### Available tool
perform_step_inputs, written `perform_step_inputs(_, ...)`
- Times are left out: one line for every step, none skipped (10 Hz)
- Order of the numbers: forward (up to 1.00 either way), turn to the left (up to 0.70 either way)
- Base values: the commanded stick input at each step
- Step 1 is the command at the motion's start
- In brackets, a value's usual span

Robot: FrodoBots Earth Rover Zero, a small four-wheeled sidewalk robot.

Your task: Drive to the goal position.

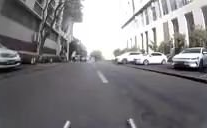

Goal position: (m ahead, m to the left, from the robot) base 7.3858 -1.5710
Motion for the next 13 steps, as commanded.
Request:
perform_step_inputs(0.70, 0.14)
perform_step_inputs(0.70, 0.14)
perform_step_inputs(0.70, 0.14)
perform_step_inputs(0.70, 0.14)
perform_step_inputs(0.70, 0.14)
perform_step_inputs(0.70, 0.14)
perform_step_inputs(0.70, 0.14)
perform_step_inputs(0.70, 0.14)
perform_step_inputs(0.70, 0.14)
perform_step_inputs(0.70, 0.14)
perform_step_inputs(0.70, 0.04)
perform_step_inputs(0.70, 0.00)
perform_step_inputs(0.70, 0.00)
